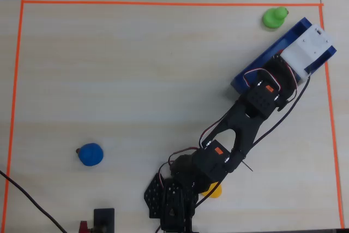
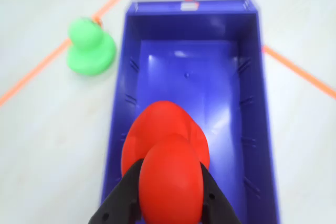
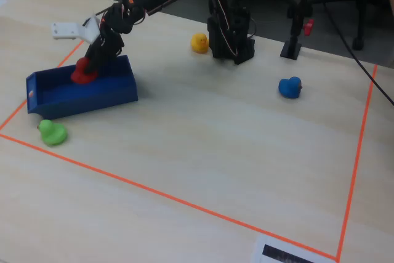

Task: Grasp red duck and put it into box.

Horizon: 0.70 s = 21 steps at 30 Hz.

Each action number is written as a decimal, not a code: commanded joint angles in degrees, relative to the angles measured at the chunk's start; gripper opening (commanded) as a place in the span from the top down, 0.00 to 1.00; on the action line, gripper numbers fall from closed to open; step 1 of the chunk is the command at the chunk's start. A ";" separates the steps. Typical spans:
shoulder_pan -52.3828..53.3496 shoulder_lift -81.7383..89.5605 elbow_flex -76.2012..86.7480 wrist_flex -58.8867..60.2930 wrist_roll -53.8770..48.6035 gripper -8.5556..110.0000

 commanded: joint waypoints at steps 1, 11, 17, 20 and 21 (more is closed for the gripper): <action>0.09 -1.32 0.18 -4.75 -1.14 0.93; 0.62 -10.28 -2.11 -12.92 -2.90 0.84; 1.32 -10.46 -4.22 -10.55 -3.96 0.74; 1.58 -9.76 -6.59 -6.33 -3.34 0.73; 1.67 -9.32 -7.73 -4.66 -3.08 0.73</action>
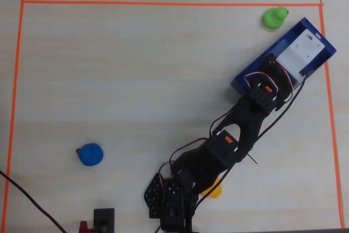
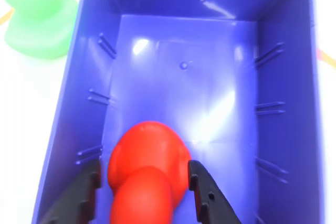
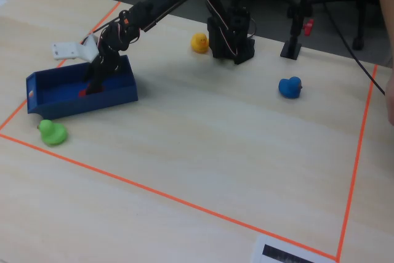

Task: Grasp red duck and put it into box.

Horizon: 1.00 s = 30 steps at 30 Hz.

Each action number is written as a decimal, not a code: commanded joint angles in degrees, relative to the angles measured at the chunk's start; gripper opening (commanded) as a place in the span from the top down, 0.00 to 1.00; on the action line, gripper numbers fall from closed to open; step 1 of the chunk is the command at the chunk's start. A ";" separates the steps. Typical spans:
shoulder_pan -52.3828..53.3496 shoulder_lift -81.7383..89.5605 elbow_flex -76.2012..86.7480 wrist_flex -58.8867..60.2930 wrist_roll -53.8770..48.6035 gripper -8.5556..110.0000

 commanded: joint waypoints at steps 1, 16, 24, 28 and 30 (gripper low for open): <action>0.62 2.90 -6.33 4.13 0.88 0.74; -28.56 44.21 -5.27 43.95 14.77 0.93; -50.54 83.58 49.31 53.09 7.91 0.93; -53.17 99.67 65.74 55.46 4.04 0.93; -53.09 105.29 70.84 56.16 2.37 0.93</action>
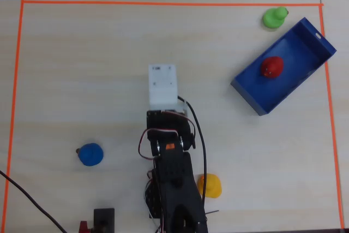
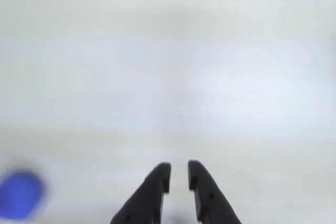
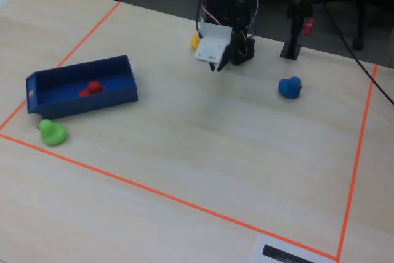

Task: Grasp red duck and put it into box.

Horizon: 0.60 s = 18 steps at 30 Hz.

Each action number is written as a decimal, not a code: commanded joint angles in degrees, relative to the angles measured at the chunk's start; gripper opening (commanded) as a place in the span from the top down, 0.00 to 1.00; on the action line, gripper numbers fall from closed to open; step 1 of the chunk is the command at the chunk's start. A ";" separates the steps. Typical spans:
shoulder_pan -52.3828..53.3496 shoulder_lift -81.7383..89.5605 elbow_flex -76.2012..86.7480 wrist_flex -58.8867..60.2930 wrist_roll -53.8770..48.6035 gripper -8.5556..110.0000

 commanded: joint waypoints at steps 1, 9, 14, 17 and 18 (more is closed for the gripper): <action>0.00 16.88 17.75 0.62 -2.90 0.93; 1.76 30.32 27.51 5.10 -11.25 0.93; 3.08 30.32 29.09 6.15 -13.10 0.93; 3.69 30.32 31.03 5.10 -13.18 0.93; 3.96 30.32 32.26 4.39 -13.18 0.93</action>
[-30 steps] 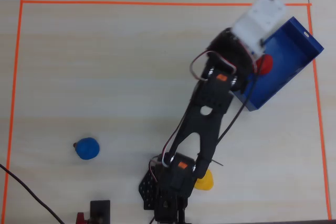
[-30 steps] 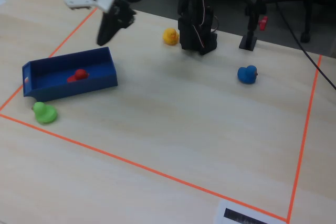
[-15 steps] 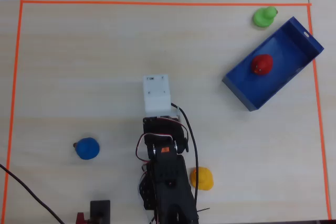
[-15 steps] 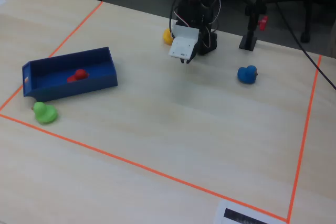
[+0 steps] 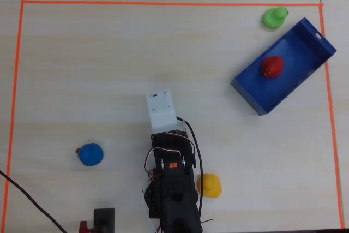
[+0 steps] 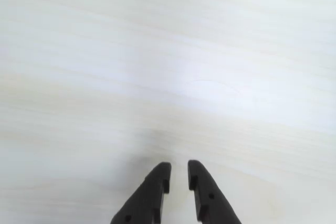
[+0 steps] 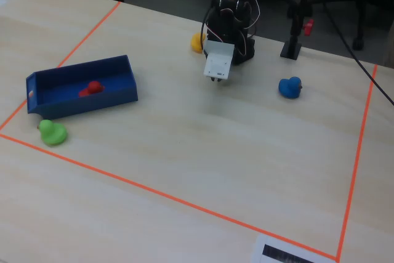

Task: Grasp red duck and put it into box.

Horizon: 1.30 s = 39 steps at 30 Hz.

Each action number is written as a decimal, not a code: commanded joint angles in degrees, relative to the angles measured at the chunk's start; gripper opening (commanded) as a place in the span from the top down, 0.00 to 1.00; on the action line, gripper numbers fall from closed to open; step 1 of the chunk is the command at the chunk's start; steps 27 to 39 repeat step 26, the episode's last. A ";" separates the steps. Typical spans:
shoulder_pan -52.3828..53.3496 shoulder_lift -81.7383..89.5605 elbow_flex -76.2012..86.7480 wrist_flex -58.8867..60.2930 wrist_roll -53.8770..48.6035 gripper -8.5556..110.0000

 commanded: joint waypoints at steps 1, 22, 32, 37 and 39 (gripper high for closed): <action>1.41 0.00 3.34 -0.70 -0.79 0.93; 1.67 0.00 3.43 -0.35 2.46 0.92; 1.67 0.00 3.43 -0.35 2.46 0.92; 1.67 0.00 3.43 -0.35 2.46 0.92; 1.67 0.00 3.43 -0.35 2.46 0.92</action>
